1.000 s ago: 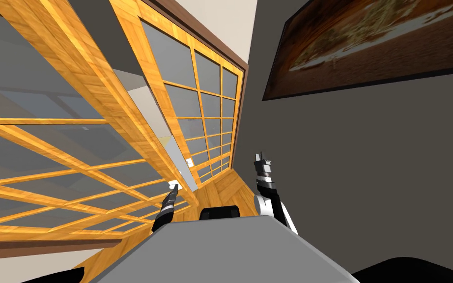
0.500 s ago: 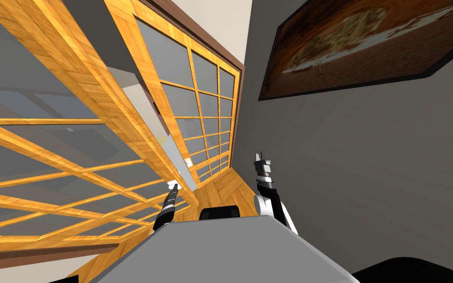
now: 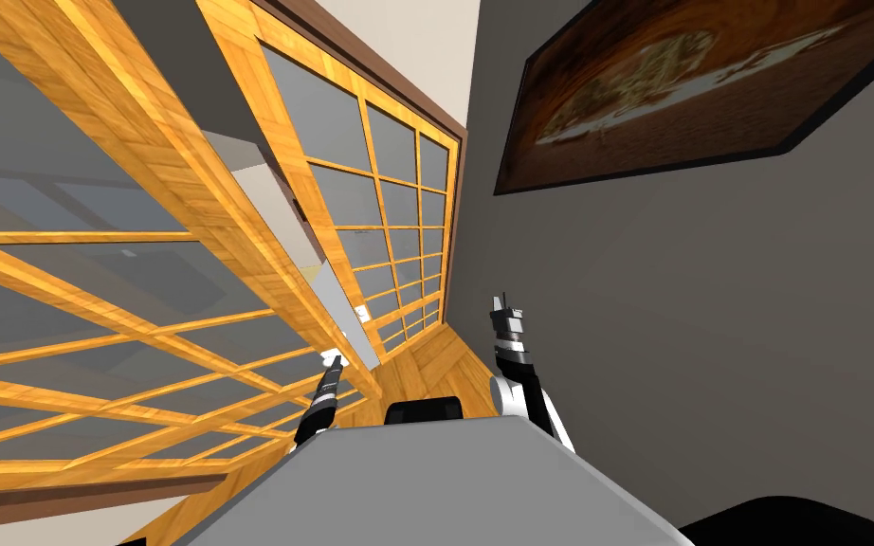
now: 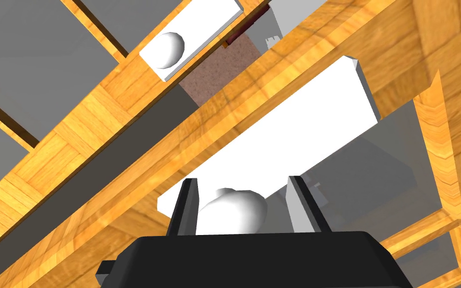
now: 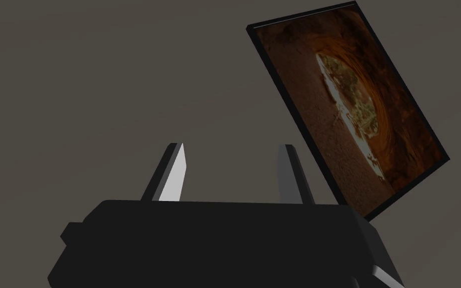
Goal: Pull the door open
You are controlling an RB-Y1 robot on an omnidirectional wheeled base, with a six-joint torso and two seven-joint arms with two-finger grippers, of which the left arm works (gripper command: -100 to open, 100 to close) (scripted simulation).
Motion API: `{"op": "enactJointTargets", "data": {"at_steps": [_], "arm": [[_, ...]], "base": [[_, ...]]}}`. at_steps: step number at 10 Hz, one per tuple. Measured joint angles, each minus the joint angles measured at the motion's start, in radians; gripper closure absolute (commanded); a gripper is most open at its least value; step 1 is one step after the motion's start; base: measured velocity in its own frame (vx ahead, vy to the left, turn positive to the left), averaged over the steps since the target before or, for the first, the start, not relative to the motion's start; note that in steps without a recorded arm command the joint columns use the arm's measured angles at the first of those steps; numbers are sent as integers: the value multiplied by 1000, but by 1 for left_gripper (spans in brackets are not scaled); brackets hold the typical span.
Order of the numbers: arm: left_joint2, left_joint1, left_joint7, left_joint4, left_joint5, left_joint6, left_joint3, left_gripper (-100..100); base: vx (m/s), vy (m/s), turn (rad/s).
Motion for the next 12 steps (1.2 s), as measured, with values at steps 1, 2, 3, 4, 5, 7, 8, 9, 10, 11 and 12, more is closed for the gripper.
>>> {"op": "enactJointTargets", "data": {"at_steps": [1, 2, 3, 4, 5, 7, 8, 9, 10, 11, 12], "arm": [[2, -2, 2, 4, 0, -2, -1, 100], [4, -15, -7, 32, 4, -21, 6, 100], [-3, -12, -13, 22, 3, -21, 7, 100], [1, -21, -14, 35, 4, -20, 9, 100], [4, -26, -15, 44, 5, -22, 11, 100], [5, -26, 4, 47, 7, -29, -2, 100], [4, -27, 22, 42, 12, -31, -10, 100], [7, -30, 43, 48, 18, -35, -16, 100], [10, -32, 66, 54, 26, -40, -22, 100], [11, -39, 87, 60, 35, -41, -26, 100], [13, -39, 111, 61, 44, -43, -32, 100]], "base": [[-9, -5, 2], [6, -1, -12], [0, 0, 0], [-6, 3, -16], [5, 7, 30], [-15, -15, -90], [-43, -1, -54], [-48, 11, -54], [-64, 18, -48], [-63, 14, -67], [-36, 9, -30]]}}
